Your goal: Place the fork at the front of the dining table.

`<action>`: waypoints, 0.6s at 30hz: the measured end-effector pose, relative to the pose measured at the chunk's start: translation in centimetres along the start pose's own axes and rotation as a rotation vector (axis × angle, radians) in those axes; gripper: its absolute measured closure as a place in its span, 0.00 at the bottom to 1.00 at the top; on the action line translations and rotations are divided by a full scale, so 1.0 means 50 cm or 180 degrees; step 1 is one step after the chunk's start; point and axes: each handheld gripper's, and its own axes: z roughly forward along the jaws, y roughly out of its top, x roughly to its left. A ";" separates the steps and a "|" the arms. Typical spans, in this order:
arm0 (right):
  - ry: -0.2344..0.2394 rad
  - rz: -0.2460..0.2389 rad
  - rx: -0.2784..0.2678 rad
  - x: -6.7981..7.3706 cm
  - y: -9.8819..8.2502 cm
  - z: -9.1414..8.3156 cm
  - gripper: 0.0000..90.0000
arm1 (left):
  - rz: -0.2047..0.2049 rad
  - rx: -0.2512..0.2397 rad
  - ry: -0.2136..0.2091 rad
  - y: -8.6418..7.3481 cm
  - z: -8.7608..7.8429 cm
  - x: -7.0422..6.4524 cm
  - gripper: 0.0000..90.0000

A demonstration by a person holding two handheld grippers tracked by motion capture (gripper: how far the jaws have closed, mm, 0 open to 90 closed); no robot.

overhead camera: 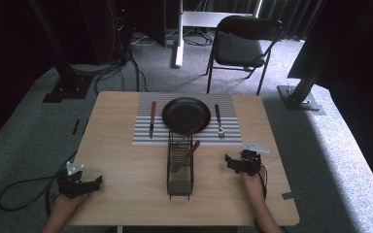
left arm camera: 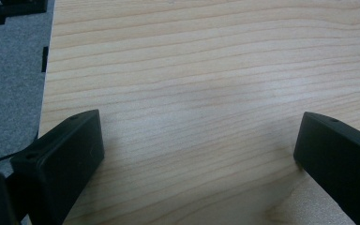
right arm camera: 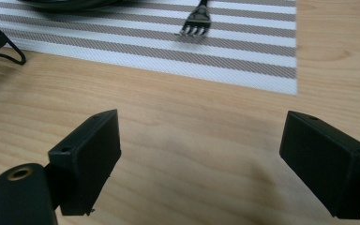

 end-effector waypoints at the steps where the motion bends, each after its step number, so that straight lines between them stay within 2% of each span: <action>1: -0.0022 -0.0022 0.0001 -0.001 -0.003 -0.003 0.13 | 0.0000 0.0000 0.0000 0.000 0.000 0.000 0.02; 10: -0.0115 -0.0014 -0.0041 -0.008 -0.037 -0.039 0.13 | -0.0001 0.0000 0.0001 0.000 0.000 0.000 0.02; 12: -0.0181 -0.0023 -0.0041 -0.009 -0.041 -0.046 0.13 | -0.0001 0.0000 0.0000 0.000 0.000 0.000 0.02; 16: -0.0229 0.0048 -0.0109 -0.012 -0.050 -0.063 0.13 | 0.0001 0.0000 0.0000 0.000 0.000 0.000 0.02; 18: -0.0248 0.0049 -0.0085 -0.013 -0.056 -0.069 0.13 | 0.0000 0.0000 0.0000 0.000 0.000 0.000 0.02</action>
